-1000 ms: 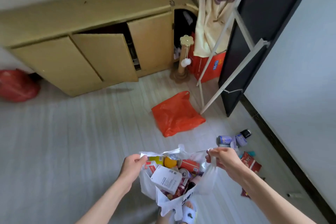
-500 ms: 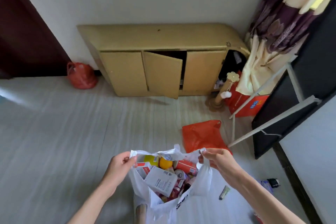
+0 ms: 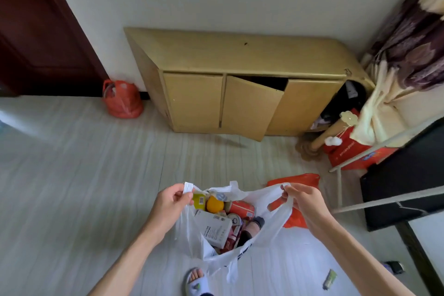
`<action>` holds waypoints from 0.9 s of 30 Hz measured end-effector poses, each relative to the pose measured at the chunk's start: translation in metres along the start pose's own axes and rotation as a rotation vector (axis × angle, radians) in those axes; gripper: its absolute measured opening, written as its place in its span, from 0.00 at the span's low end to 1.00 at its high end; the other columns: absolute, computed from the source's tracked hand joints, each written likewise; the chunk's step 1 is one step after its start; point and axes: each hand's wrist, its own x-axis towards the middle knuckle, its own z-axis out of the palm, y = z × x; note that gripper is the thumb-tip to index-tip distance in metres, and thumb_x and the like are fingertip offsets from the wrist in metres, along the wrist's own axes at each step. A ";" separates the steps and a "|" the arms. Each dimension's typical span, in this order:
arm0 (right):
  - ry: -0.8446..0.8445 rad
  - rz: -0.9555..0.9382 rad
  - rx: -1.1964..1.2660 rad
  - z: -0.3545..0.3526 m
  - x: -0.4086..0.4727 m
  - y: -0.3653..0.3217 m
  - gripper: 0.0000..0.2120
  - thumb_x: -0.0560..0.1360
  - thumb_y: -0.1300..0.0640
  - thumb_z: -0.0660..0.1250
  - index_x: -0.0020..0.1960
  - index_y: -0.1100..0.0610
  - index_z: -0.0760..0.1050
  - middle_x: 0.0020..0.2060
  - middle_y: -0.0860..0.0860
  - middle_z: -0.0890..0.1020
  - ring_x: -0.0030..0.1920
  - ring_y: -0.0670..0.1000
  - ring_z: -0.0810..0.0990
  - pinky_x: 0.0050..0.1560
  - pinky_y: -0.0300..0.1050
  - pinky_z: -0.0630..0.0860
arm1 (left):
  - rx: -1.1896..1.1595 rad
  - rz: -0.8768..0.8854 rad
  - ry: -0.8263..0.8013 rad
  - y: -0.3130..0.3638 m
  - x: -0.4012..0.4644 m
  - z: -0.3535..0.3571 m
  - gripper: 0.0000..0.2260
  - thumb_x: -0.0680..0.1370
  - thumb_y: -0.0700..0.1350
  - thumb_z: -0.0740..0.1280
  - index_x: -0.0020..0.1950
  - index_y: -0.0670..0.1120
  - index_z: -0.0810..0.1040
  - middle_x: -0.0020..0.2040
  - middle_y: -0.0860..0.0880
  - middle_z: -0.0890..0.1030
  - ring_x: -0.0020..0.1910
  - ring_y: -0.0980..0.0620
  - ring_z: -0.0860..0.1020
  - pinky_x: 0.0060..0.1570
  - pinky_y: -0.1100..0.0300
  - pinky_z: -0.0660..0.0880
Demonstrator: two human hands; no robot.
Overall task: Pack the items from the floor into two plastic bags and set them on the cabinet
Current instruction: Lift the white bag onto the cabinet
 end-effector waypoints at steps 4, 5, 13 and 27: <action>-0.017 -0.074 0.021 0.041 0.029 -0.049 0.09 0.75 0.63 0.65 0.38 0.62 0.80 0.27 0.51 0.80 0.34 0.52 0.78 0.45 0.48 0.75 | 0.018 0.057 0.032 0.024 0.055 -0.041 0.06 0.76 0.36 0.65 0.41 0.42 0.80 0.34 0.47 0.80 0.33 0.56 0.75 0.32 0.72 0.67; -0.026 -0.098 0.020 0.051 0.038 -0.064 0.10 0.75 0.63 0.65 0.36 0.61 0.80 0.26 0.50 0.79 0.33 0.52 0.78 0.45 0.47 0.75 | 0.012 0.073 0.046 0.031 0.070 -0.050 0.05 0.76 0.37 0.65 0.41 0.41 0.80 0.34 0.47 0.79 0.34 0.54 0.74 0.34 0.68 0.67; -0.133 -0.312 -0.001 0.094 0.117 -0.198 0.11 0.77 0.60 0.63 0.38 0.59 0.80 0.29 0.51 0.80 0.34 0.49 0.79 0.48 0.44 0.74 | -0.024 0.210 0.177 0.118 0.196 -0.086 0.05 0.76 0.40 0.66 0.41 0.43 0.80 0.33 0.48 0.79 0.35 0.53 0.75 0.35 0.70 0.68; -0.172 -0.637 0.061 0.103 0.251 -0.473 0.11 0.77 0.61 0.63 0.37 0.60 0.78 0.30 0.51 0.76 0.33 0.49 0.74 0.40 0.38 0.69 | -0.117 0.502 0.301 0.322 0.395 -0.134 0.08 0.75 0.45 0.67 0.36 0.47 0.80 0.31 0.54 0.82 0.37 0.53 0.77 0.41 0.60 0.69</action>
